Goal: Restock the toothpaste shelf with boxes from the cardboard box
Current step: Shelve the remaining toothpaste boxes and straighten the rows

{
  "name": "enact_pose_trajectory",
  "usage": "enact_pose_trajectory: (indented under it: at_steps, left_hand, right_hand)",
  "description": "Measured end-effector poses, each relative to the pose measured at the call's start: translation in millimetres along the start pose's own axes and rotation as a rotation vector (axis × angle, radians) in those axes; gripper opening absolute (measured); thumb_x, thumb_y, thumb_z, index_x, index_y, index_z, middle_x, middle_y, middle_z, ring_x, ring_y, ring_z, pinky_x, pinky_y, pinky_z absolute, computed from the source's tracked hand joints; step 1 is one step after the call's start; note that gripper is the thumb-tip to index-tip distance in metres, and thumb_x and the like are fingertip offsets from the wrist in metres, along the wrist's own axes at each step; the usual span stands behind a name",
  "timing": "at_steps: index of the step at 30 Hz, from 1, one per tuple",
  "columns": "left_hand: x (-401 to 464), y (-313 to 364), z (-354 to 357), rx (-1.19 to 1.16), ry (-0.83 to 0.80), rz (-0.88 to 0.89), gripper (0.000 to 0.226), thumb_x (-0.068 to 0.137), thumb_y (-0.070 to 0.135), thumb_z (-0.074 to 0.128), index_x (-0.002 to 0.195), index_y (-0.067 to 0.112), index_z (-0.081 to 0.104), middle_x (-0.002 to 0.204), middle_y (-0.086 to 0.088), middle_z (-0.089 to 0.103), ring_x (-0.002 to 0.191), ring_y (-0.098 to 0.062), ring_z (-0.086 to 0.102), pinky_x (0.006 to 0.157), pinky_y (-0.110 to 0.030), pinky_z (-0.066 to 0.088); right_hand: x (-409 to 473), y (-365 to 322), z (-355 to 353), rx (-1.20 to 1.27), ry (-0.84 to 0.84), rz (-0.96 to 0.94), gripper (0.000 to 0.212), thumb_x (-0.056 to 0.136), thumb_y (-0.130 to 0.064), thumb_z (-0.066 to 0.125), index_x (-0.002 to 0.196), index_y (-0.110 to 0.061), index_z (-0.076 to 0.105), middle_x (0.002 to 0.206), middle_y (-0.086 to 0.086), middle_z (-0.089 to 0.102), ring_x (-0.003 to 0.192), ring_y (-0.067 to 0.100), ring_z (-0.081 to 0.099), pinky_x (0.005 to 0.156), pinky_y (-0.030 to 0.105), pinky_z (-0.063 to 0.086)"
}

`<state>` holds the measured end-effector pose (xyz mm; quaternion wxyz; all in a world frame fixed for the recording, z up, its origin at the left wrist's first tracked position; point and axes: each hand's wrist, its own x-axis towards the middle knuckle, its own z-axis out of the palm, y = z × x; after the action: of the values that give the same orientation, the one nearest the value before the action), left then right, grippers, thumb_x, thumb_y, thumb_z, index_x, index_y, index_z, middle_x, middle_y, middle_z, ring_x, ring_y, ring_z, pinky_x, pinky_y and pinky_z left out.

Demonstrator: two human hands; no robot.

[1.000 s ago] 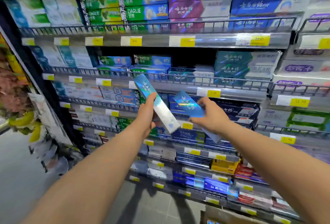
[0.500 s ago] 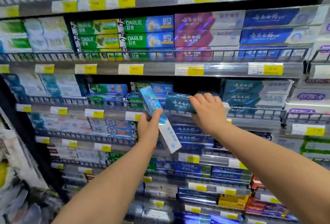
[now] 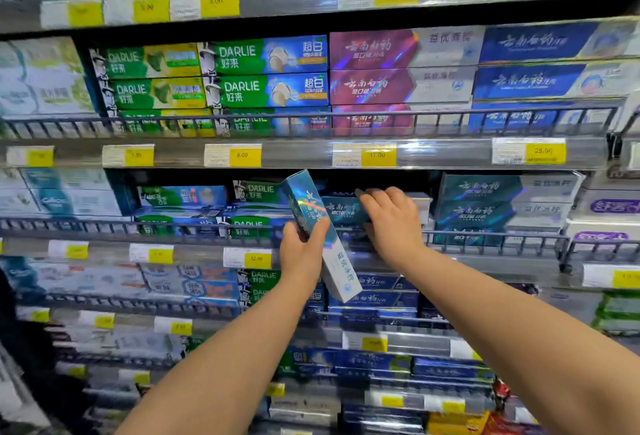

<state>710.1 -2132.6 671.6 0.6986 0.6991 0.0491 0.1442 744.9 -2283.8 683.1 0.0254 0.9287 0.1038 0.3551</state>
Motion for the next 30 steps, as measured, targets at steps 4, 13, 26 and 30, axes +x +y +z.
enact_pose_trajectory:
  at_steps: [4,13,26,30]
  left_hand:
    - [3.8,-1.1,7.9,-0.016,-0.047,-0.027,0.026,0.088,0.032,0.06,0.1,0.014,0.046,0.101,-0.006,0.059,0.086,-0.02,0.057,0.065,-0.029,0.042]
    - [5.5,2.0,12.1,-0.39,0.048,-0.331,0.034,0.085,0.039,0.063,0.106,0.019,0.047,0.118,-0.011,0.055,0.098,-0.026,0.059,0.085,-0.044,0.054]
    - [-9.4,21.8,23.6,-0.6,-0.066,-0.441,0.078,0.08,0.04,0.07,0.139,0.014,0.027,0.133,-0.009,0.042,0.103,-0.019,0.054,0.084,-0.032,0.053]
    - [-0.5,14.8,4.3,0.121,-0.15,-0.009,0.064,0.073,0.045,0.075,0.117,0.009,0.045,0.115,-0.007,0.054,0.101,-0.021,0.054,0.081,-0.032,0.047]
  right_hand:
    - [-3.0,4.6,1.6,0.027,-0.006,0.024,0.071,0.049,-0.025,0.087,0.114,-0.01,0.064,0.106,0.006,0.068,0.088,0.032,0.064,0.063,0.036,0.052]
    - [-19.1,6.9,-15.2,0.291,0.024,0.099,0.052,0.073,0.0,0.061,0.123,-0.009,0.054,0.121,0.013,0.056,0.109,0.036,0.052,0.085,0.044,0.042]
    - [-62.1,13.7,-38.2,1.067,-0.087,0.472,0.038,0.083,-0.024,0.068,0.118,-0.02,0.053,0.106,-0.012,0.056,0.094,0.019,0.062,0.083,0.032,0.052]
    - [-57.7,33.5,-42.8,1.168,-0.045,0.589,0.033,0.081,-0.023,0.071,0.11,-0.022,0.057,0.112,-0.002,0.061,0.105,0.022,0.06,0.093,0.041,0.05]
